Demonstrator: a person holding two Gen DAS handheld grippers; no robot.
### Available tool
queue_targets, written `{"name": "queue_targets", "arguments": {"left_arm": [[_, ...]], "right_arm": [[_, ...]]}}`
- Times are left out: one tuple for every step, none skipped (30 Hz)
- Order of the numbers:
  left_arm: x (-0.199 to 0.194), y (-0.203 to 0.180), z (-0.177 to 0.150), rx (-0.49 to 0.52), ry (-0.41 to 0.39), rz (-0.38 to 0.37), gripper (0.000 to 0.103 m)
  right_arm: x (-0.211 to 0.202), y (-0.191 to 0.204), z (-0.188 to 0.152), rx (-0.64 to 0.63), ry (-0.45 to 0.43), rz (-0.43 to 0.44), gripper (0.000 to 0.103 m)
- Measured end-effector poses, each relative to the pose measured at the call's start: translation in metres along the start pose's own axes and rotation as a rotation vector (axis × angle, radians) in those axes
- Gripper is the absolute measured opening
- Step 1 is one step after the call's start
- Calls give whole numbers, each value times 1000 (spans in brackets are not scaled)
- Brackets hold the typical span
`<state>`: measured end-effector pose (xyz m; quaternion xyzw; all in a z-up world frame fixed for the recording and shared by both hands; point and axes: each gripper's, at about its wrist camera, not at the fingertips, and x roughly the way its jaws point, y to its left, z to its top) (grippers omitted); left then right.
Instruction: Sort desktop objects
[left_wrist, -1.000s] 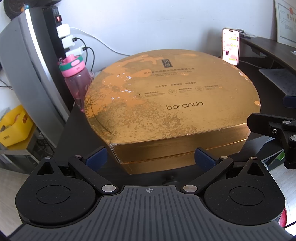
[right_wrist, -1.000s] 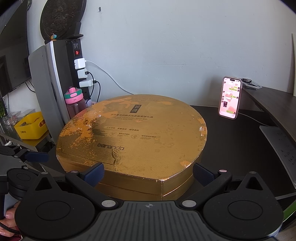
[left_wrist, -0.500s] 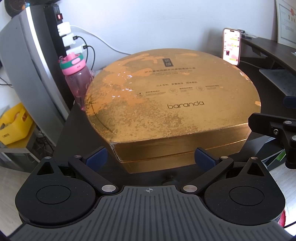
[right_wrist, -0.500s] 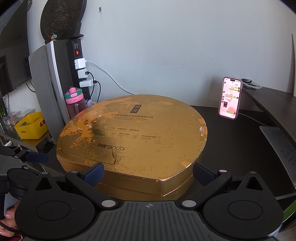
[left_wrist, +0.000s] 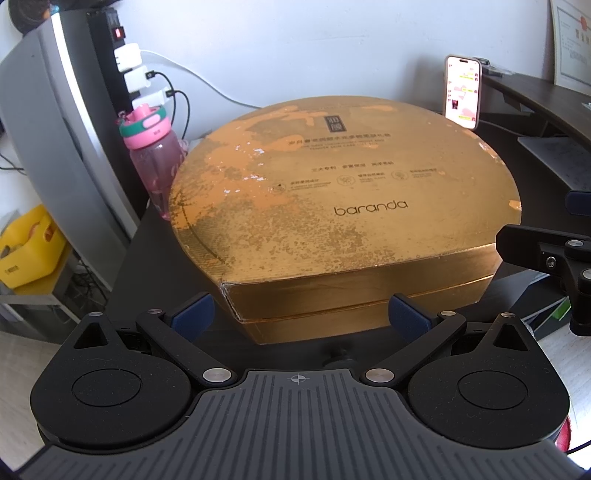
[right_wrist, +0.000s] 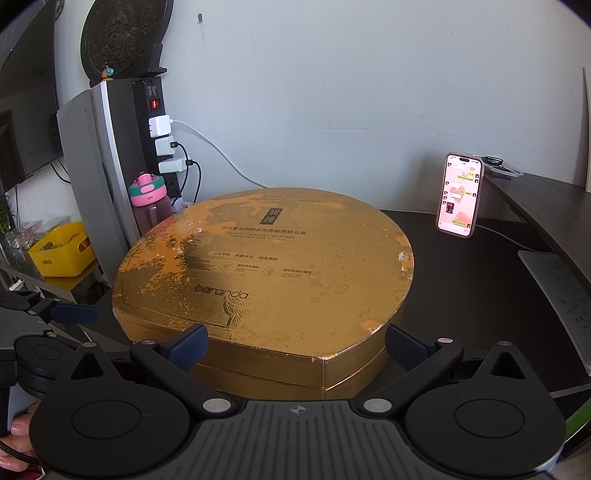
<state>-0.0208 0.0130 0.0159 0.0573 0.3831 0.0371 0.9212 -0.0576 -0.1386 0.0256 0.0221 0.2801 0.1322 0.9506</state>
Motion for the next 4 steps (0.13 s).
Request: {"name": "queue_targets", "arguments": {"left_arm": [[0, 0, 0, 0, 0, 0, 103], [0, 0, 0, 0, 0, 0, 103], [0, 0, 0, -1, 1, -1, 103], [0, 0, 0, 1, 0, -2, 103]], "right_arm": [[0, 0, 0, 0, 0, 0, 102], [0, 0, 0, 0, 0, 0, 102], [0, 0, 0, 1, 0, 0, 102], [0, 0, 0, 1, 0, 0, 102]]}}
